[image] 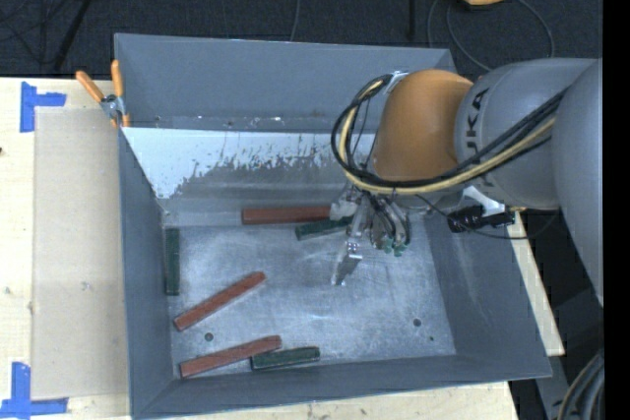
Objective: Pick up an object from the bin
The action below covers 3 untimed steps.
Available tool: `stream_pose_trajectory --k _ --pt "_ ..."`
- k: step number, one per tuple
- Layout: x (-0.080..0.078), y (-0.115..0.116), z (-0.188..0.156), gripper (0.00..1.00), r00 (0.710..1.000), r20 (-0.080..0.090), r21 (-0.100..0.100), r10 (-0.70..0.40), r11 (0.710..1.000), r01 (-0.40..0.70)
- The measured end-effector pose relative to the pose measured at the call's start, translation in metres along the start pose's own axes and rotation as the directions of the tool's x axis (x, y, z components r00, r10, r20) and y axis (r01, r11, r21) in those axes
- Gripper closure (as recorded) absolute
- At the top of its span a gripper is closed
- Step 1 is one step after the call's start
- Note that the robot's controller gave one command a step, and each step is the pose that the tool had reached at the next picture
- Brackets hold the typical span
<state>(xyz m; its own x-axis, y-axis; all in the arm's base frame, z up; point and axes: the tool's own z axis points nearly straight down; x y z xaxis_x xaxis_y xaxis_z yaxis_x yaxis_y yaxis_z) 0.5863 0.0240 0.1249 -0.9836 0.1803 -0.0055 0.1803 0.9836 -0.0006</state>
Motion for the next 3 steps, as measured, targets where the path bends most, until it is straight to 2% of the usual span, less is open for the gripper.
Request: stream_pose_trajectory --k 1,2,3 --pt "-0.0223 0.0215 0.0407 0.0 1.0 -0.002 -0.008 0.02 1.0 -0.02" --pt "-0.029 0.0154 0.0403 0.0 1.0 0.006 -0.01 0.015 1.0 -0.015" --pt "-0.0238 0.0149 0.0385 1.0 0.984 0.01 -0.005 0.178 0.984 -0.178"
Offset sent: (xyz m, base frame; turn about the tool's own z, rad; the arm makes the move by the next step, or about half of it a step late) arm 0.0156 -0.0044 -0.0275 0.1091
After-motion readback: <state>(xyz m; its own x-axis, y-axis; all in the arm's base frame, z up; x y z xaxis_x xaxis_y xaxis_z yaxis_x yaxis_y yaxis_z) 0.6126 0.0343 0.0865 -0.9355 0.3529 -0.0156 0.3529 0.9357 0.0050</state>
